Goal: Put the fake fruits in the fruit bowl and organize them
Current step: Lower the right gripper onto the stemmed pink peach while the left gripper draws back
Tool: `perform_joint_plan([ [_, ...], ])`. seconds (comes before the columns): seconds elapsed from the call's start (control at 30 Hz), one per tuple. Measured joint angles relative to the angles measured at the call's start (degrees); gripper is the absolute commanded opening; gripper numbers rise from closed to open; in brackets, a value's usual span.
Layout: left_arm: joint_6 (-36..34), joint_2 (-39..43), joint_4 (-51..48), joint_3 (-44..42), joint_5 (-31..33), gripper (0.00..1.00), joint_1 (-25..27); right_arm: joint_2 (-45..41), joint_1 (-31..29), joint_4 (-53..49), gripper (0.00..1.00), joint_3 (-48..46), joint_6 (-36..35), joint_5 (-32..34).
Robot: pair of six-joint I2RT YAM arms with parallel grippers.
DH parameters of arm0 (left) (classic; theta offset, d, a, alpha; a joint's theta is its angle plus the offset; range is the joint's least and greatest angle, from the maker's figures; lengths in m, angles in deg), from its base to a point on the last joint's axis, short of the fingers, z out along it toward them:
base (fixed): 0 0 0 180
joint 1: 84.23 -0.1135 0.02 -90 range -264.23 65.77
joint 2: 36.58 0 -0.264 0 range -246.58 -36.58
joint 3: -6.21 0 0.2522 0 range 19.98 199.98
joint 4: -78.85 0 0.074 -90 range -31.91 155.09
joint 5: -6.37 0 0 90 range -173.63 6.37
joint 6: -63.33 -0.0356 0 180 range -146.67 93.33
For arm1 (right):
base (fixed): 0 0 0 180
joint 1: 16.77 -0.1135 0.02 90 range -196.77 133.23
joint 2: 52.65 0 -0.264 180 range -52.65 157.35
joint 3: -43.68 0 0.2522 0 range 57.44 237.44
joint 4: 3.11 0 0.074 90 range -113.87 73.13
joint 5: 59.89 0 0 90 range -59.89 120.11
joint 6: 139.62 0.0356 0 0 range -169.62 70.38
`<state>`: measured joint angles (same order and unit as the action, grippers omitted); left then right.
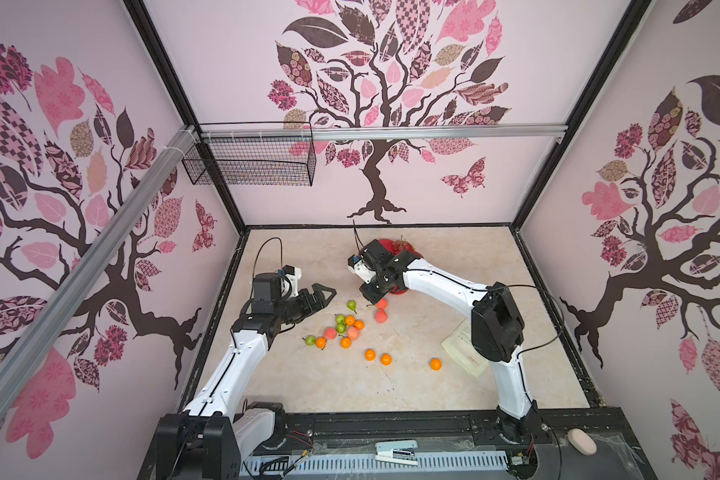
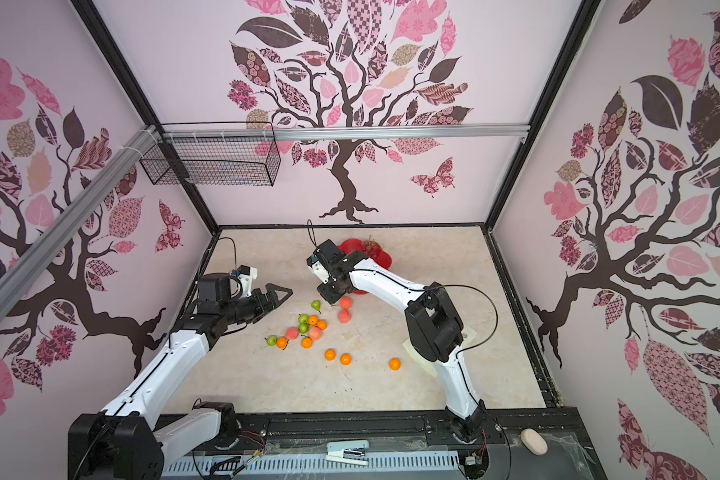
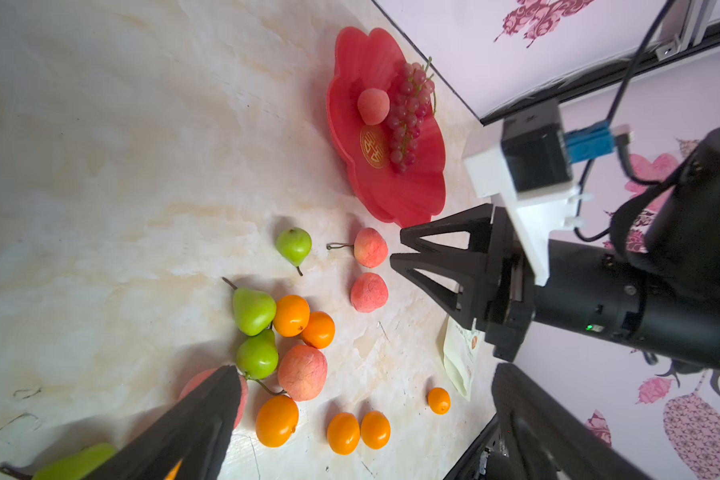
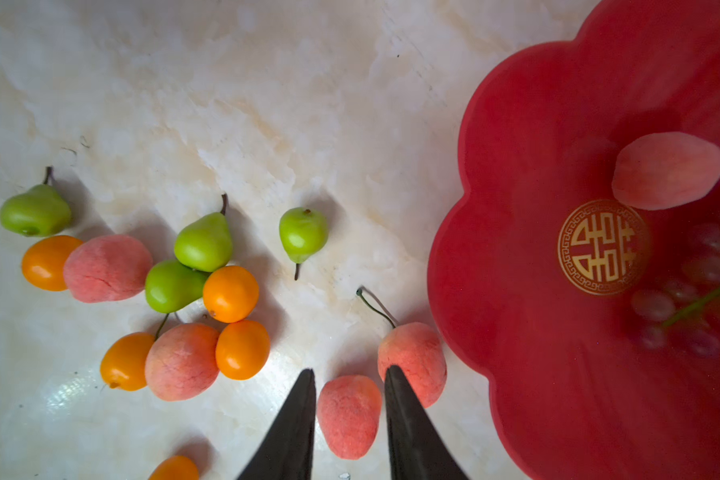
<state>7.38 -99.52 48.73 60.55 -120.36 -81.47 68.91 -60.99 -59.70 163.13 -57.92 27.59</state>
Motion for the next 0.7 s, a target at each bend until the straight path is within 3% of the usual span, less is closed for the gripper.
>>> perform_joint_plan([
  [0.23, 2.0, -0.7, 3.9, -0.3, -3.7, 0.98, -3.3, 5.4, -1.4, -4.1, 0.33, 5.5, -3.6, 3.3],
  [0.7, 3.7, -2.3, 7.4, -1.1, -5.0, 0.98, -4.0, 11.1, -1.8, -6.3, 0.34, 8.7, -5.1, 8.6],
])
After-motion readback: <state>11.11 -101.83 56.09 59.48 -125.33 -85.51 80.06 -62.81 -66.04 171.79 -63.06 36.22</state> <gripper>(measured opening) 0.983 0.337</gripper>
